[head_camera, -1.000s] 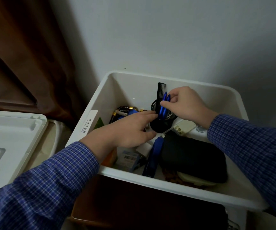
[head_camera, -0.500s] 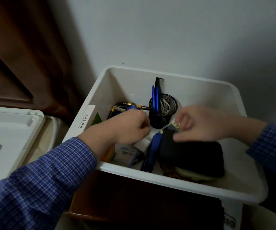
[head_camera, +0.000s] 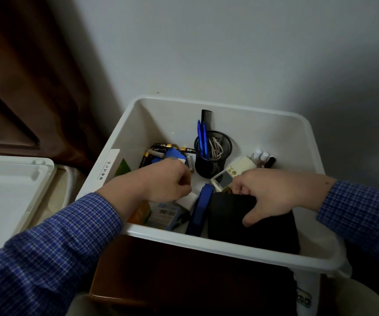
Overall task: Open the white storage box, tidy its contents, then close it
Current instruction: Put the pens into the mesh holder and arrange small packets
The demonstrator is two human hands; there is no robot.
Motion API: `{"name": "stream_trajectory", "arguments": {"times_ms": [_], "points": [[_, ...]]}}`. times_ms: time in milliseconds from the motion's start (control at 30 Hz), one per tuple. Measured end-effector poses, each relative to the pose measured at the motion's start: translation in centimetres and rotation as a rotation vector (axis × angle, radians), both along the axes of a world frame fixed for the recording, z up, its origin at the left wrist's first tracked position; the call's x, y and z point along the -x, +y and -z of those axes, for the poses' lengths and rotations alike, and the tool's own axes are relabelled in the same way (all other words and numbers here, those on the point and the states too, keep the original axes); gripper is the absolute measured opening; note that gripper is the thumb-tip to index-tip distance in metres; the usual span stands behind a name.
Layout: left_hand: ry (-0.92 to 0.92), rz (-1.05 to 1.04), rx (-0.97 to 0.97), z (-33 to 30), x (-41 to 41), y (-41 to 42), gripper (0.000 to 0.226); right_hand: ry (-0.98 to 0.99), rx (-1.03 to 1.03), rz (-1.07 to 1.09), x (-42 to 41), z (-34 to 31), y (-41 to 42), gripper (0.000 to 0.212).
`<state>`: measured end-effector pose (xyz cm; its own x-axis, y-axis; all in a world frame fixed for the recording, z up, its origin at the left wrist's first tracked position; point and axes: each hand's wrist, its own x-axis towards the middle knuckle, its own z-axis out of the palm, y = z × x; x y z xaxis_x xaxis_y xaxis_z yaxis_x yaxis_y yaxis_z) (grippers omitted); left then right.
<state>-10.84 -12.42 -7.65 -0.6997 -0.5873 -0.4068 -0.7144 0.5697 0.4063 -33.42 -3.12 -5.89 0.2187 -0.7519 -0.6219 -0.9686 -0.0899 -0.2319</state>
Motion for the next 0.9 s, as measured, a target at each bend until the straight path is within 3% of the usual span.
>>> {"name": "stream_trajectory", "arguments": {"times_ms": [200,367,500,600,900], "points": [[-0.125,0.02,-0.075,0.4,-0.2,0.0,0.012,0.025,0.051,-0.009,0.4,-0.1,0.0,0.055],[-0.267,0.038,-0.118,0.7,-0.3,-0.4,0.015,-0.247,0.252,0.04,-2.6,-0.2,-2.1,0.03],[-0.342,0.045,-0.113,0.8,-0.6,-0.6,0.014,-0.078,0.142,-0.101,-6.8,1.8,-3.6,0.041],[-0.385,0.032,-0.15,1.0,-0.7,-0.8,0.016,-0.006,0.072,-0.172,-8.6,2.8,-4.2,0.038],[-0.468,0.049,-0.267,0.9,-0.2,-0.5,0.023,0.111,0.076,-0.299,-10.3,3.1,-3.7,0.033]]}}
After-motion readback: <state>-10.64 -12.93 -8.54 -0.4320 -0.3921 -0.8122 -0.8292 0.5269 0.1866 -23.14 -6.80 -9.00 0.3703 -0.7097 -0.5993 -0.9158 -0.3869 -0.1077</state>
